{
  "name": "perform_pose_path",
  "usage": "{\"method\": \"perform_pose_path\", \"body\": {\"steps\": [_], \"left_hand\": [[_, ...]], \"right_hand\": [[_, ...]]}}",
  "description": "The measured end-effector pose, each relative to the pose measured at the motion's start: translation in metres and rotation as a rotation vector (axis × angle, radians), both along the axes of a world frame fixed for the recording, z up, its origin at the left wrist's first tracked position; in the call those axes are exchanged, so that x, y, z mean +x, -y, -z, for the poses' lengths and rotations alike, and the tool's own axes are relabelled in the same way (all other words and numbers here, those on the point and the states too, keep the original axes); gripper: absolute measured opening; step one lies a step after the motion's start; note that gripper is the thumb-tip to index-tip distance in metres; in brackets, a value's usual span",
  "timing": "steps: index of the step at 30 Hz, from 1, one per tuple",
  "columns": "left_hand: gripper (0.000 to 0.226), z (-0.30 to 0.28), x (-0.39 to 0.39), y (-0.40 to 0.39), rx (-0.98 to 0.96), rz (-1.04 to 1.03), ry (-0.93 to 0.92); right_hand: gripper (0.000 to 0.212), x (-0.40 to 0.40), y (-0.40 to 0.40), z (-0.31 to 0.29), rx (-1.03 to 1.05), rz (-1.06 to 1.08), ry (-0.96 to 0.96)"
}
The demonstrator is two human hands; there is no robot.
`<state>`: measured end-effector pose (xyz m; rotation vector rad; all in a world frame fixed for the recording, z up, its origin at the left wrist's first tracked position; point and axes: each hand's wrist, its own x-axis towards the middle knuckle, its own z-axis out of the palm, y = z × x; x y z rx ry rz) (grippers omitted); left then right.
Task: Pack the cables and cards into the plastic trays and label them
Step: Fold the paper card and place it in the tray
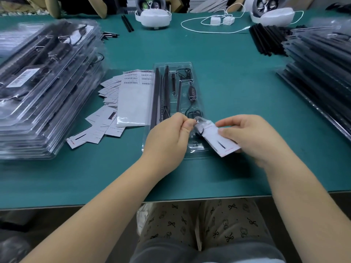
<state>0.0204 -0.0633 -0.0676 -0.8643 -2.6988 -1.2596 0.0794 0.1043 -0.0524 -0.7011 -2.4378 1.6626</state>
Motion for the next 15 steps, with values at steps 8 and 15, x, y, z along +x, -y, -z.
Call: {"method": "perform_pose_path", "body": {"steps": [8,15], "left_hand": [[0.029,-0.004,0.001,-0.008,-0.388,0.086,-0.155],[0.025,-0.002,-0.002,-0.007,-0.289,0.056,-0.103]], "right_hand": [[0.016,0.023,-0.021,-0.006,-0.021,0.173,-0.089],[0.018,0.035,-0.006,-0.001,-0.295,-0.112,0.100]]}}
